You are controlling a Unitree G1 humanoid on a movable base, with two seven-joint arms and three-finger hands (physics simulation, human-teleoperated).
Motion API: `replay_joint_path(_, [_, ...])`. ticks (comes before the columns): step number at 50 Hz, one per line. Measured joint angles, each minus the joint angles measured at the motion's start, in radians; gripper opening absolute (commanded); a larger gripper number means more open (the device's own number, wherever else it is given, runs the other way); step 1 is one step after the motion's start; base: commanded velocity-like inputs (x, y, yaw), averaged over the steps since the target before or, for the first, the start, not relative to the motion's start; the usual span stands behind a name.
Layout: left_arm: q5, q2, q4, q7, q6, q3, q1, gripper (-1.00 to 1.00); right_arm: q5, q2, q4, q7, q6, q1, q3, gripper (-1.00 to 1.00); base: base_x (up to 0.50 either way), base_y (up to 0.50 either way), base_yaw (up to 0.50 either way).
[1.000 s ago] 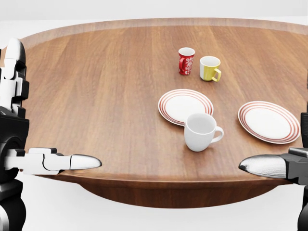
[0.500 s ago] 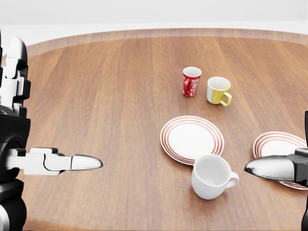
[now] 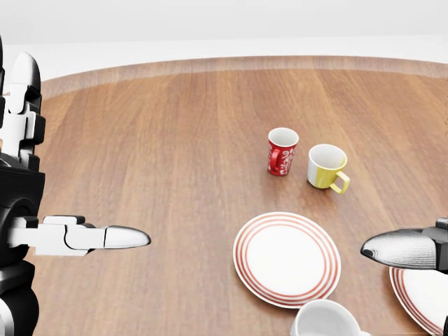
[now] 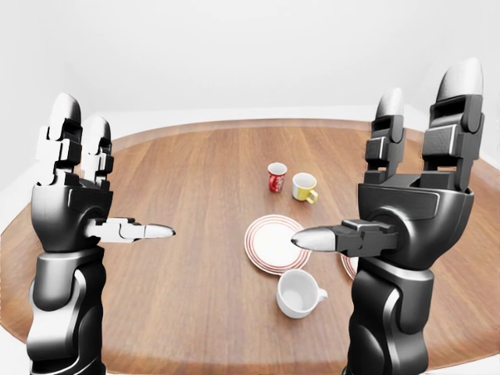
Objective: Put the white mug on the left plate.
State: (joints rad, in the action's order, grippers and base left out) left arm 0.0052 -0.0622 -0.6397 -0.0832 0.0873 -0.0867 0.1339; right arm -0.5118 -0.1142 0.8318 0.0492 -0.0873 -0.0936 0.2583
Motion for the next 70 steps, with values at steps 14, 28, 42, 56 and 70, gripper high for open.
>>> replay_joint_path(14, [0.001,0.001,-0.002,-0.002,0.000,0.002,-0.003,1.00,0.003,0.001,0.011,-0.005,0.000,0.007,-0.001,1.00,0.50,-0.03,0.00])
replay_joint_path(28, [0.002,0.001,0.002,-0.003,0.000,0.002,-0.004,1.00,0.085,0.002,0.011,-0.005,0.000,0.008,-0.062,1.00,0.14,-0.01,0.00])
replay_joint_path(42, [0.003,0.001,0.002,-0.004,0.000,0.001,-0.004,1.00,0.324,0.013,0.060,-0.105,0.000,-0.006,-0.228,1.00,0.00,0.00,0.00])
replay_joint_path(56, [0.004,0.001,0.000,-0.004,0.000,0.001,-0.005,1.00,0.466,0.019,0.099,-0.263,0.000,0.044,-0.264,1.00,0.00,0.00,0.00])
replay_joint_path(70, [0.007,0.000,-0.002,-0.006,0.000,0.002,-0.005,1.00,0.539,0.013,0.185,-0.381,0.000,0.163,-0.247,1.00,0.00,0.00,0.00])
